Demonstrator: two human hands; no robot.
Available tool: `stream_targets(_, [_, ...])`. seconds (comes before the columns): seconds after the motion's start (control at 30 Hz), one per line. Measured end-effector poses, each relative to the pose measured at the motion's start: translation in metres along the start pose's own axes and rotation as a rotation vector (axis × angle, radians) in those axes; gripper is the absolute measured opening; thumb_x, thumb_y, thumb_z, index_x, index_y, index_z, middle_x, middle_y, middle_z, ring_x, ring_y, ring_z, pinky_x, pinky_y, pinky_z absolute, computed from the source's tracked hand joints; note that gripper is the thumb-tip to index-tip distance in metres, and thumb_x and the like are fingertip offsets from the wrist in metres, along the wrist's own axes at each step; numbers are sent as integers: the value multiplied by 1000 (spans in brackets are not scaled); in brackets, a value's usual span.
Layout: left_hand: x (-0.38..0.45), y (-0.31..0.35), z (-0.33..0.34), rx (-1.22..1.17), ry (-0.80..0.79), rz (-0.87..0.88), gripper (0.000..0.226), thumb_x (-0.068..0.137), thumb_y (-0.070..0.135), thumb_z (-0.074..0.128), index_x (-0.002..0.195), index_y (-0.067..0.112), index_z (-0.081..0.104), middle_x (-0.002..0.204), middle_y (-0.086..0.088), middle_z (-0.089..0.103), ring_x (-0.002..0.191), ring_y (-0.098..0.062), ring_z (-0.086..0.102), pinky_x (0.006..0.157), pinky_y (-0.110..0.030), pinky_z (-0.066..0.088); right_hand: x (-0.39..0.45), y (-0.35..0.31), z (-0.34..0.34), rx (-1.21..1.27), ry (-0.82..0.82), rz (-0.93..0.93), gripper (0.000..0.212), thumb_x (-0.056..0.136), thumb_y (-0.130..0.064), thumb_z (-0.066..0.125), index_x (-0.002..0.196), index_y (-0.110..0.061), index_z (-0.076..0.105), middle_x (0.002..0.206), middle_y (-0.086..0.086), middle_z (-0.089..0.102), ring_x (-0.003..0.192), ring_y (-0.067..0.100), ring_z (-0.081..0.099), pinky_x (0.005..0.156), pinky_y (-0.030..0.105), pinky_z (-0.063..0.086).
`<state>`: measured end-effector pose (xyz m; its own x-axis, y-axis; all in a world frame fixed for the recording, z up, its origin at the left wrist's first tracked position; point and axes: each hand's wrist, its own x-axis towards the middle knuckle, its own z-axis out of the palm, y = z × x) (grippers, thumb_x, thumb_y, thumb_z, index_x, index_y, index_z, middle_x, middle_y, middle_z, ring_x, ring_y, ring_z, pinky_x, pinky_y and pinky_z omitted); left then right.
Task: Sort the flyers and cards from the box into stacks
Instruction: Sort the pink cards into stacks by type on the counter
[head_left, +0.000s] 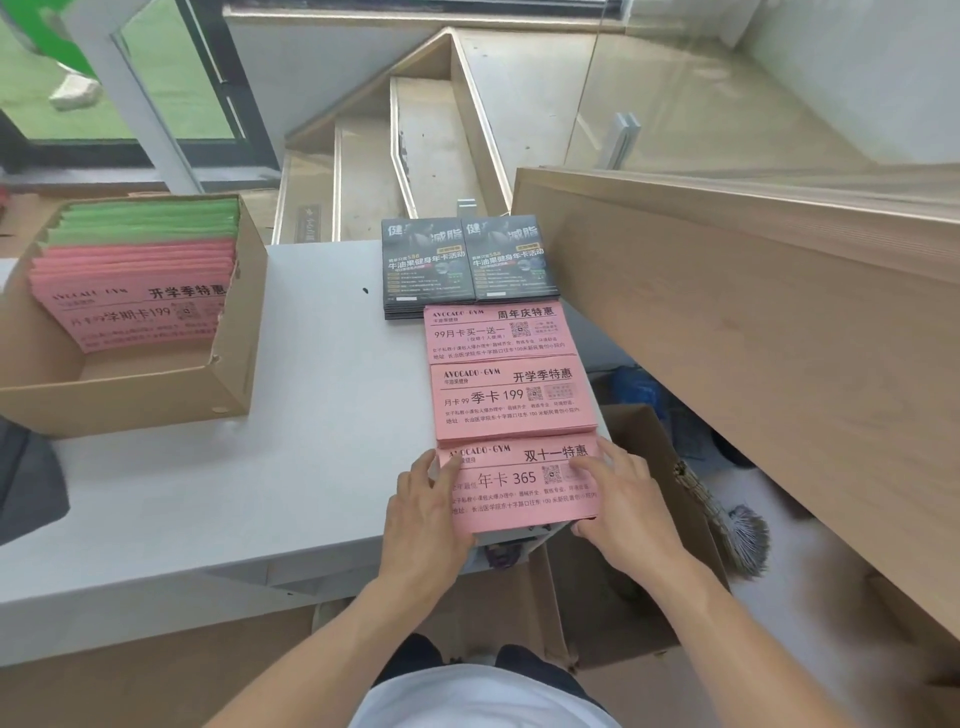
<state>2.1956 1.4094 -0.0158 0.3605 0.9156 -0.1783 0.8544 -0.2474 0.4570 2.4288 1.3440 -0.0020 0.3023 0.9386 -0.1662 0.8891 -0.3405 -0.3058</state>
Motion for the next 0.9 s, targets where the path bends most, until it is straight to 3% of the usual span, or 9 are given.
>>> stream_targets(0.23, [0, -3, 0, 96, -1, 89, 74, 84, 38, 74, 146, 33, 35, 162, 1, 14, 135, -20, 35, 111, -35, 39, 6, -7, 7, -9, 0, 51, 67, 85, -34, 78, 142, -37, 43, 158, -8, 33, 139, 17, 34, 112, 41, 40])
stream_targets(0.37, [2, -3, 0, 127, -51, 105, 79, 78, 55, 73, 144, 35, 35, 161, 3, 10, 140, -20, 26, 117, -38, 30, 6, -7, 7, -39, -66, 18, 84, 79, -37, 82, 147, -38, 32, 160, -8, 19, 144, 18, 24, 117, 45, 33])
stream_targets(0.57, [2, -2, -2, 114, -98, 156, 63, 98, 32, 58, 154, 33, 30, 169, 5, 10, 156, -22, 3, 120, -35, 30, 6, -20, 12, -49, 3, -34, 65, 83, -37, 79, 139, -41, 47, 154, -11, 40, 142, 13, 29, 116, 40, 35])
stream_targets(0.67, [4, -1, -4, 97, -138, 157, 66, 101, 30, 53, 158, 32, 21, 170, 7, 0, 156, -19, -9, 116, -36, 38, 6, -21, 9, -33, 1, -38, 62, 86, -36, 76, 141, -39, 48, 155, -10, 40, 144, 14, 29, 116, 41, 35])
stream_targets(0.9, [7, 2, -2, 71, -158, 149, 71, 101, 25, 53, 160, 26, 13, 170, 4, -4, 156, -23, -14, 120, -36, 31, 11, -25, -2, -24, -74, -54, 65, 84, -34, 77, 141, -37, 45, 156, -9, 35, 146, 14, 24, 116, 40, 35])
